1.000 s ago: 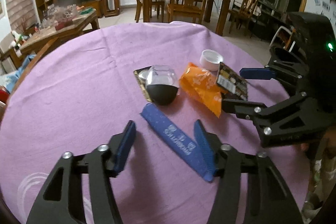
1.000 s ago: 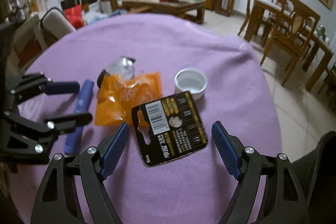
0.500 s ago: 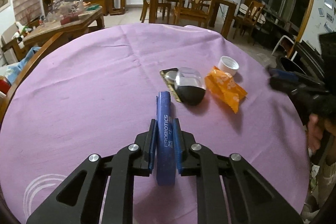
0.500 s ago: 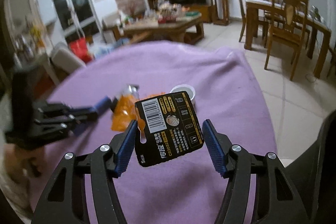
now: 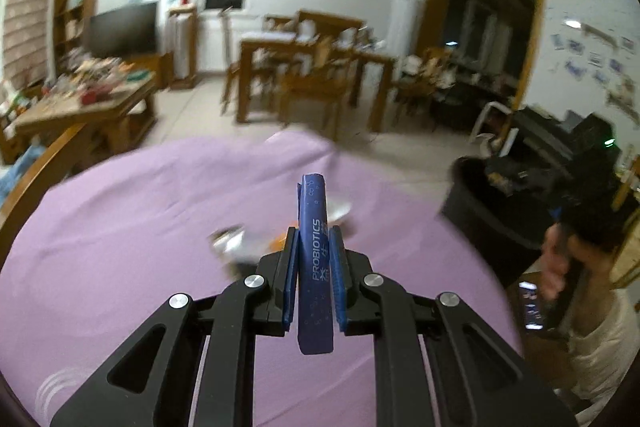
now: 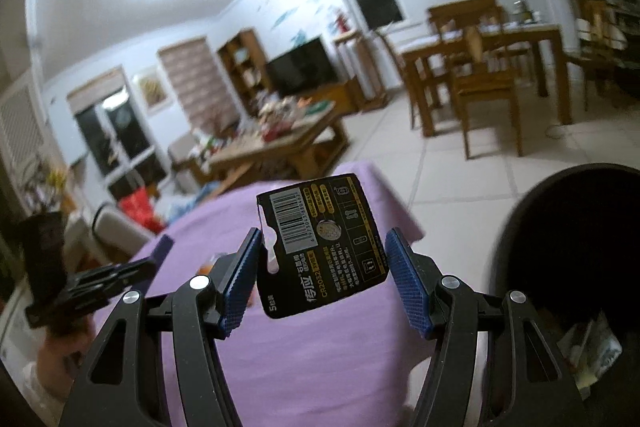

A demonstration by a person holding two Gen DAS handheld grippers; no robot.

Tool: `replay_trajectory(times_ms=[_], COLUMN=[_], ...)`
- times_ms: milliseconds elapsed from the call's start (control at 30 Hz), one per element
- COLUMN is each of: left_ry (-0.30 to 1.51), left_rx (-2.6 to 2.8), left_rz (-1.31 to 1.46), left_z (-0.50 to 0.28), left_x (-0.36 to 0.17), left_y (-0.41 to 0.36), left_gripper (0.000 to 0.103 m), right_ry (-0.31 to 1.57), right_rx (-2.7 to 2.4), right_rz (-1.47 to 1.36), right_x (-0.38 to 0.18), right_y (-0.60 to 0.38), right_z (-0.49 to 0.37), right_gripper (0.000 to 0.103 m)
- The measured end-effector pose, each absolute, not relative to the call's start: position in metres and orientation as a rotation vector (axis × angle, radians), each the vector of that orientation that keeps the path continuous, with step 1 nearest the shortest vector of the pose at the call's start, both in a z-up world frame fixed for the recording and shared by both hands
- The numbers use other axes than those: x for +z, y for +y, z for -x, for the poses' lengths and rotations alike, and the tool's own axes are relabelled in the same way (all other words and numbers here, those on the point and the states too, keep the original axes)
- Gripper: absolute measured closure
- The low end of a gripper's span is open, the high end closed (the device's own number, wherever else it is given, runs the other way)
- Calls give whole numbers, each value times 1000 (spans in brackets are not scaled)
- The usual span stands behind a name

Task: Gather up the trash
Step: 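Carry the blue tube and battery card over the black bin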

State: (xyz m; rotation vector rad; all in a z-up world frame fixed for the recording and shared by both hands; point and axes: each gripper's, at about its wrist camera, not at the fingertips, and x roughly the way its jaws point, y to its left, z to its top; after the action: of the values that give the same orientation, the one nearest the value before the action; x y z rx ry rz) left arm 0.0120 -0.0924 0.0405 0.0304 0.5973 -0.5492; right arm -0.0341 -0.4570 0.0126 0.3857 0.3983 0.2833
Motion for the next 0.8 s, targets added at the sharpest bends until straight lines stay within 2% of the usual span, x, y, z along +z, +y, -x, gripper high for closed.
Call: replay_trajectory(times_ms=[267,533,800], left_ry=[510,526,568], left_rx=[-805,-1018,-1073], left_rz=[-93,-137,-179], left_z=[-9,-11,-4], left_x=[60,46,18], left_y=[-217,-334,-380], left_gripper=[87,87,87], right_ry=[260,208,213], right_rx=[81,-93,-155], right_rz=[-469,-505,-533], right_x=[15,1,-29], right_y=[-558,-647,-688], right_z=[88,133,144], right_gripper=[40,40,40])
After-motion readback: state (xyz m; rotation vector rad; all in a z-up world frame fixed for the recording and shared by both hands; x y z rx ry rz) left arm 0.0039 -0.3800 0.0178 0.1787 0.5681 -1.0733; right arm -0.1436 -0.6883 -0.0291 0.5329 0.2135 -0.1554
